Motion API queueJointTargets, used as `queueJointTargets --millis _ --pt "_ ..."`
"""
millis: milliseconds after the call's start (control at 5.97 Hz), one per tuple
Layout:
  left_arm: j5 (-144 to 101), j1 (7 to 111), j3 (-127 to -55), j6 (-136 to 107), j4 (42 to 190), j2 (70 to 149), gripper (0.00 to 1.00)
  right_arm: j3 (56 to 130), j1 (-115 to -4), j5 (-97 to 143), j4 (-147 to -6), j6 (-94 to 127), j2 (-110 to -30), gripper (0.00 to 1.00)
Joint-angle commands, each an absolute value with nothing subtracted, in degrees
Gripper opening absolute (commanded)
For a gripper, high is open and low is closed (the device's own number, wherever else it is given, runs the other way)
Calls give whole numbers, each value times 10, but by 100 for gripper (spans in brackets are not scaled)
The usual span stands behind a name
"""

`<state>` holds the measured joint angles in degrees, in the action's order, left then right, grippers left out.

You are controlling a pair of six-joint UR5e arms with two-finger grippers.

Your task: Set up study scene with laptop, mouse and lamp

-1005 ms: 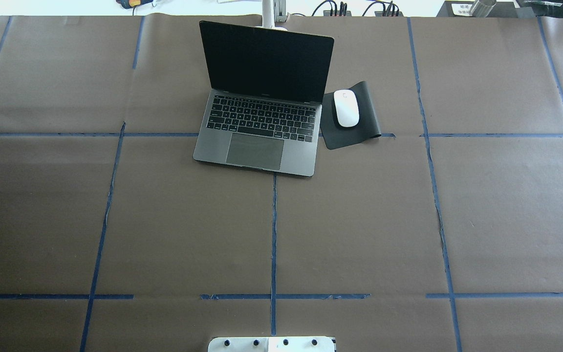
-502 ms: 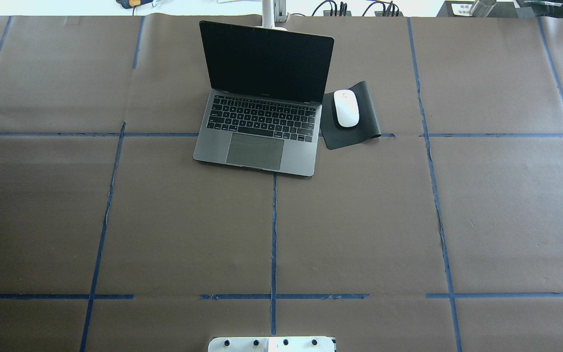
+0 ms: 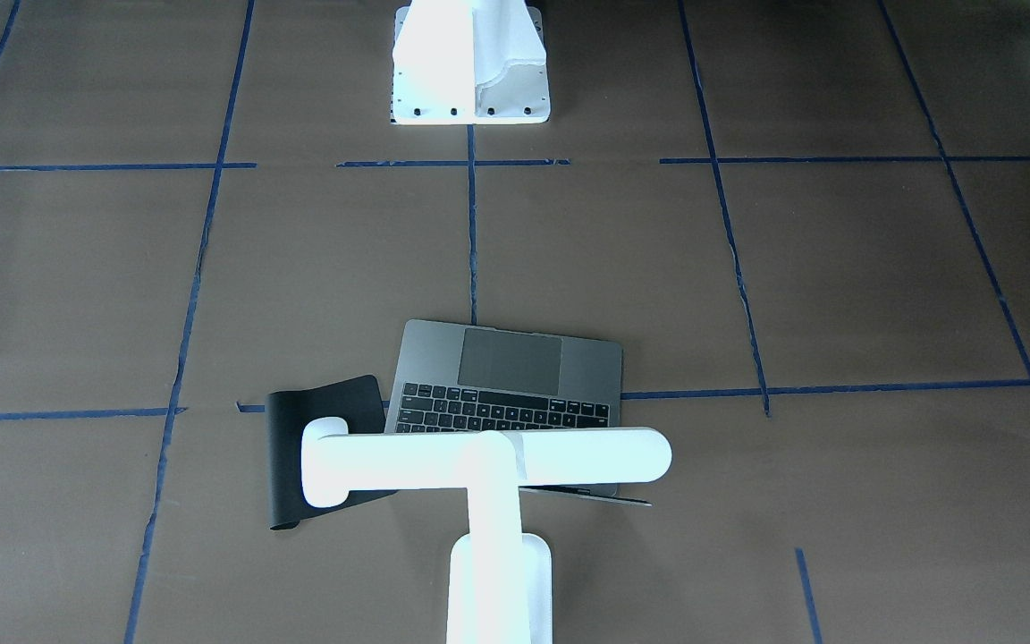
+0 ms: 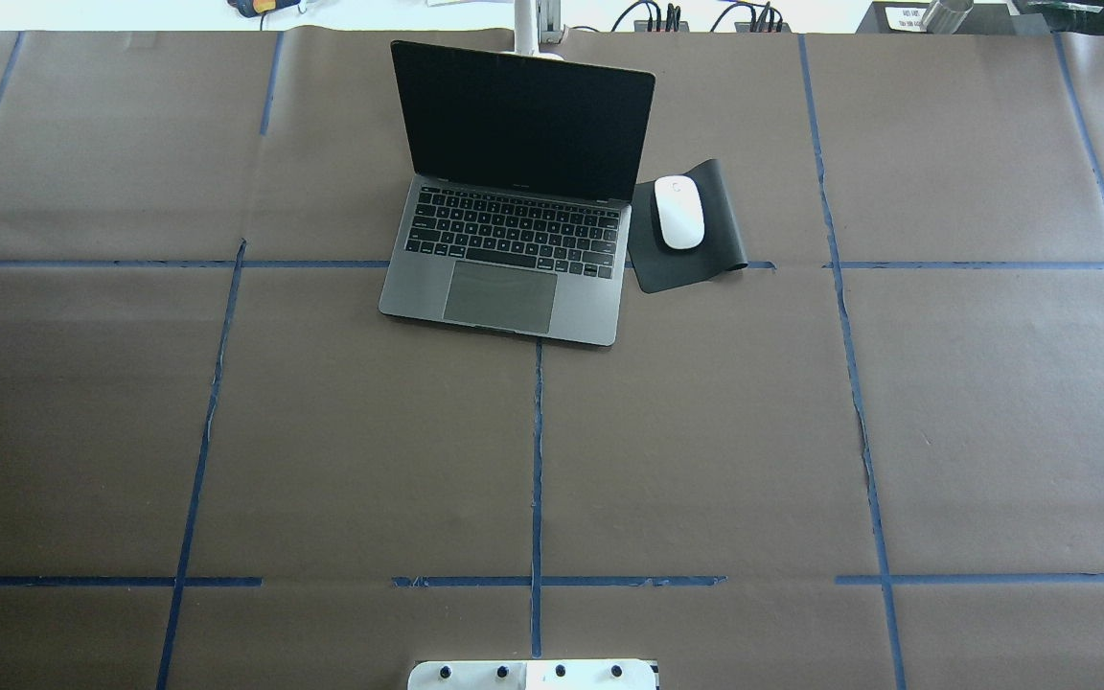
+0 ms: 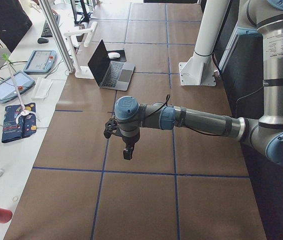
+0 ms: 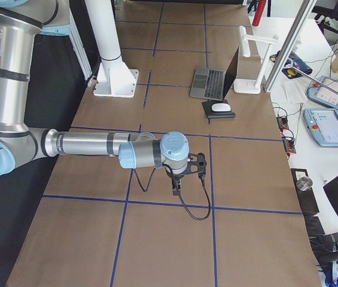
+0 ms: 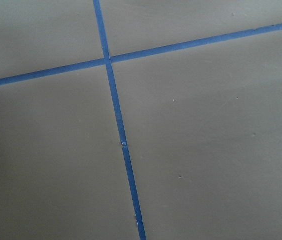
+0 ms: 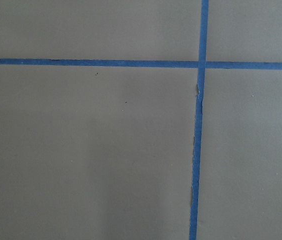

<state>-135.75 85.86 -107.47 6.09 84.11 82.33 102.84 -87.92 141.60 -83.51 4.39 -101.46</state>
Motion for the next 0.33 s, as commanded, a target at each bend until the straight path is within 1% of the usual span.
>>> queueJointTargets --millis 0,167 --pt "-1358 856 -1075 62 841 824 100 1029 -879 1419 -835 44 -1013 100" --pt "-1358 855 -1076 62 841 823 100 1028 -877 1420 -833 44 -1012 100"
